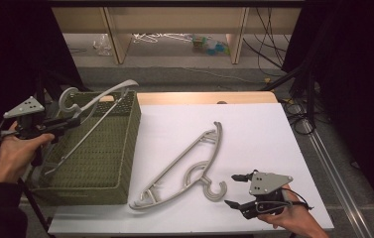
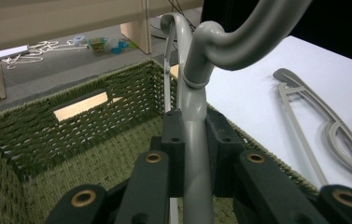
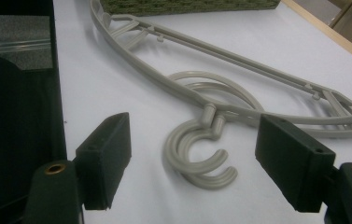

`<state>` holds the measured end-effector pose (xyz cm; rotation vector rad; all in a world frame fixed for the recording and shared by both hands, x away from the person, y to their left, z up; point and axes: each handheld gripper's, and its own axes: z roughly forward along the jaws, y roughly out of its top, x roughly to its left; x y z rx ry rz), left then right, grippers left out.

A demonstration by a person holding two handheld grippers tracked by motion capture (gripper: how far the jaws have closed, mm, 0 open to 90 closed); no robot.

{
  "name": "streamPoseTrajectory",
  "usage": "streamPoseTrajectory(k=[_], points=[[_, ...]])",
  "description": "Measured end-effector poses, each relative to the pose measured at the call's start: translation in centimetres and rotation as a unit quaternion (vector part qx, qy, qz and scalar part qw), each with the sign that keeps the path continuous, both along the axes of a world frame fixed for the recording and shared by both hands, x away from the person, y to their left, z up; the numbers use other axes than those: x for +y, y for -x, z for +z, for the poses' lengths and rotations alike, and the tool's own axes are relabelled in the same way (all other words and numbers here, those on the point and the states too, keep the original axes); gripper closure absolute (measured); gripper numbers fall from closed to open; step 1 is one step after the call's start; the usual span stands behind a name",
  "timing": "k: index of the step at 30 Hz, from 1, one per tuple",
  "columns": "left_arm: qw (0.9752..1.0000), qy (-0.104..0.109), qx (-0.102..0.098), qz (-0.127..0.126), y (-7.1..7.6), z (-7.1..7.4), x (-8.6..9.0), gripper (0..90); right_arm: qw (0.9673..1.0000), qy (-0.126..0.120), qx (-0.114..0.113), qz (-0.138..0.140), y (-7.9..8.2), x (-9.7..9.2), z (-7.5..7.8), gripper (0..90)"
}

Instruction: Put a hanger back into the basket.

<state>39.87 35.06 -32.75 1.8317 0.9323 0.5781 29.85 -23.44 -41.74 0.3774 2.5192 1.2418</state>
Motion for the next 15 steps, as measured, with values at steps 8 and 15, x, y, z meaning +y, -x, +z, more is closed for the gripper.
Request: streamPoseTrajectory(k=[8,15], points=[[0.9992,-0.027,0.027,0.014,-0.8,-1.2,0.5,79.0,1.0,-0.001,0.0,0.0,0.0,0.0,0.0,27.8],[0.9979,-0.03,0.055,0.017,-1.8,-2.5,0.6,78.9,1.0,0.0,0.0,0.001,0.0,0.0,0.0,27.8]])
